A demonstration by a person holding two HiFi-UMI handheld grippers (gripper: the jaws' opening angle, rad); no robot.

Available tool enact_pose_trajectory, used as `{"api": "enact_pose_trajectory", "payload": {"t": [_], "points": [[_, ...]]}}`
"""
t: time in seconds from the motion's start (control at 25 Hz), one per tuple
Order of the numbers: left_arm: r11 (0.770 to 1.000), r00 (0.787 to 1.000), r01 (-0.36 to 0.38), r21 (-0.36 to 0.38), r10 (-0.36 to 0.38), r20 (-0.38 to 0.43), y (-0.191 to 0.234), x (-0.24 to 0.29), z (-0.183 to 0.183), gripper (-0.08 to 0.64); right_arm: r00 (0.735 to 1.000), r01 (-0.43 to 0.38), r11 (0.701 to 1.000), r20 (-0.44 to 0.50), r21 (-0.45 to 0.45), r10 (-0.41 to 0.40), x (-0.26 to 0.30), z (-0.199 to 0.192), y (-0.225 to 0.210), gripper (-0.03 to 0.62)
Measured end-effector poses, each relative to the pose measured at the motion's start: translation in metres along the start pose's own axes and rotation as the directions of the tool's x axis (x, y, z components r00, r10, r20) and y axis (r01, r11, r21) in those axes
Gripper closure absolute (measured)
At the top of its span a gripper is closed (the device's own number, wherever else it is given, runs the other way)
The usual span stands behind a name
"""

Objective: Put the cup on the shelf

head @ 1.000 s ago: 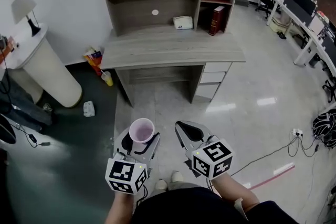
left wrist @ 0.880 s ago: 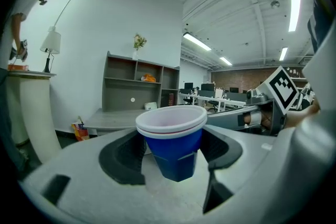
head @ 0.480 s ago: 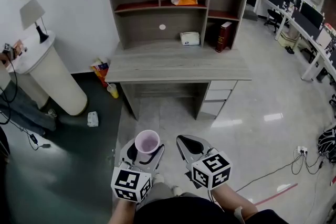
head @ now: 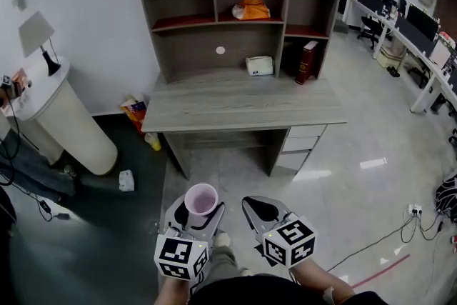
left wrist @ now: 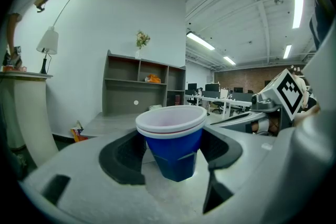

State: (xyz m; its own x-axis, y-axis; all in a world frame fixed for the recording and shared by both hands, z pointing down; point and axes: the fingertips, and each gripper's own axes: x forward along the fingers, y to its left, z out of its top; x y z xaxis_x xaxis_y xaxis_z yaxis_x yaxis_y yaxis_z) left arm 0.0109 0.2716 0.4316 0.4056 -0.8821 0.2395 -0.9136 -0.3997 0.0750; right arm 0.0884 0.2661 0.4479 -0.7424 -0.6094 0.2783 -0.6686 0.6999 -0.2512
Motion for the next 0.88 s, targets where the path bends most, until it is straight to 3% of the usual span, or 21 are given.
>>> {"api": "enact_pose_trajectory", "payload": {"t": [0.88], "points": [[0.999, 0.999, 0.031, -0.027, -0.032, -0.024, 0.15, 0.097, 0.037, 0.255, 0.999, 0.013, 1.0, -0.03, -0.008, -0.013, 0.177, 0.072, -0.041, 0.592]]}}
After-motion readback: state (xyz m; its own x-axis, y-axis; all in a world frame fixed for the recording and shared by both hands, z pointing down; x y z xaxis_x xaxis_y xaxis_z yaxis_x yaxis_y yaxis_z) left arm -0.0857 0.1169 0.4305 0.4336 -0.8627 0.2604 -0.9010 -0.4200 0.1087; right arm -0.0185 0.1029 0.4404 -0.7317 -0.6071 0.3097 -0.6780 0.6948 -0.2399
